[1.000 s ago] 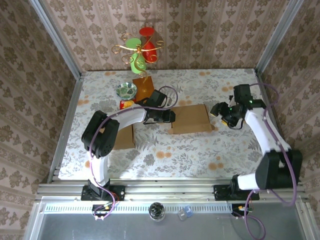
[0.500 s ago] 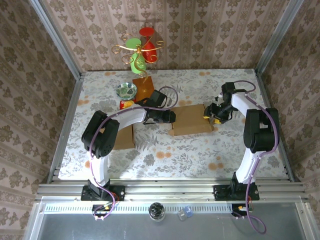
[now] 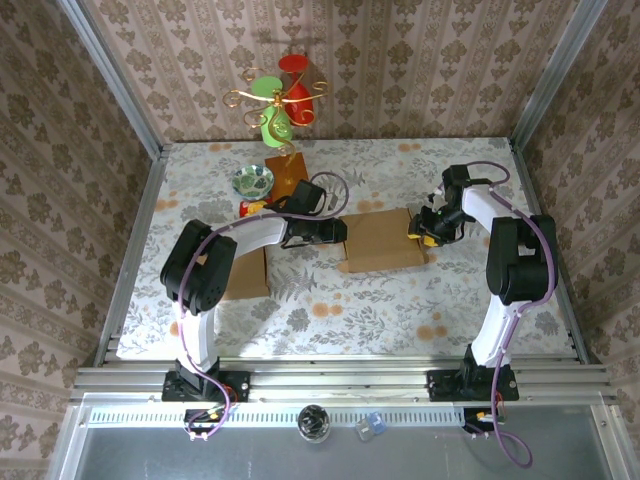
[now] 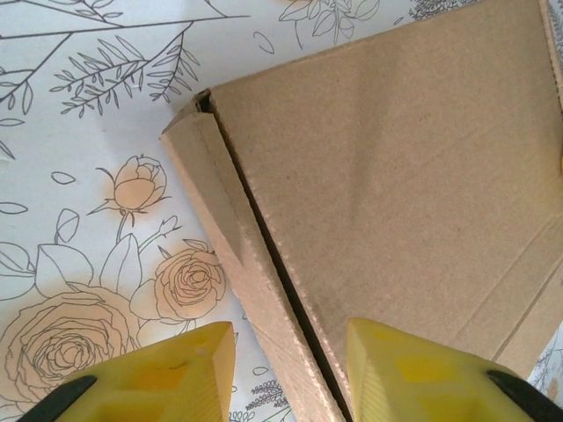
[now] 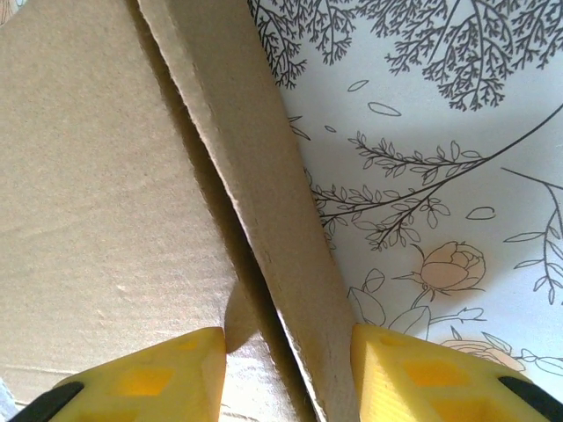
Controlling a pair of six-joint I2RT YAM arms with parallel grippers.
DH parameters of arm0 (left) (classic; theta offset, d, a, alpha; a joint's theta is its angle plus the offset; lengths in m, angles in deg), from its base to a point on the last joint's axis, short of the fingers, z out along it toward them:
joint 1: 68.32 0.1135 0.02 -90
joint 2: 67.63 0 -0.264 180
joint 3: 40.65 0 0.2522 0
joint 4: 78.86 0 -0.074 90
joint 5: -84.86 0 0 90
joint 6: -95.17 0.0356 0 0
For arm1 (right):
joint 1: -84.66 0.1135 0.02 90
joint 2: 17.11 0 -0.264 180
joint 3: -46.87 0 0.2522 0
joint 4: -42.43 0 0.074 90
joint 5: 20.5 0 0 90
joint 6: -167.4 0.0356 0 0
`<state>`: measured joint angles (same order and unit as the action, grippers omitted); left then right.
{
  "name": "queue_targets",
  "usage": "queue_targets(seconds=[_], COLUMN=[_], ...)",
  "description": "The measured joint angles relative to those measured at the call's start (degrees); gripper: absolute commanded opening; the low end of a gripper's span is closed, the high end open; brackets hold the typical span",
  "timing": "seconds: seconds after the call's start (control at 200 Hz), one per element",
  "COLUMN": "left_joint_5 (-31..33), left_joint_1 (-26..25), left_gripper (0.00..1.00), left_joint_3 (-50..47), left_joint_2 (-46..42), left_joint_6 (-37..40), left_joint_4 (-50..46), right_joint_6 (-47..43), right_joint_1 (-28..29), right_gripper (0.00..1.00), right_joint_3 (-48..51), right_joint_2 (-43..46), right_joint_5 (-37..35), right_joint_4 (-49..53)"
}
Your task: Fold the paper box
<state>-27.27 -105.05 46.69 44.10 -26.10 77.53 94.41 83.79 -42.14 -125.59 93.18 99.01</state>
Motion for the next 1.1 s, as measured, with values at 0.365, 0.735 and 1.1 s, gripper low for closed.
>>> queue_targets(seconds=[0.365,0.735,1.1], left_joint_5=[-2.1,-4.7,-7.5], left_joint_1=[0.0,0.1,2.8], left_gripper=[0.36,0.22,0.11], left_joint_3=[-4.0,-9.7,-14.6], left_joint_2=[0.0,0.0,-0.2], left_joint_6=[-3.0,-6.2,-7.7], left_joint_4=[6.6,17.7,26.7], right_joint_6=[0.2,0.2,0.9], right_joint_1=[-0.7,-2.2,-3.0], right_gripper=[0.71,0.87,0.87], right_joint_3=[2.4,2.4,3.7], right_joint_2=[0.5,0.5,-0.3], right_joint_5=[3.8,7.2,15.3], right_joint_4=[-1.9,-5.4,-9.6])
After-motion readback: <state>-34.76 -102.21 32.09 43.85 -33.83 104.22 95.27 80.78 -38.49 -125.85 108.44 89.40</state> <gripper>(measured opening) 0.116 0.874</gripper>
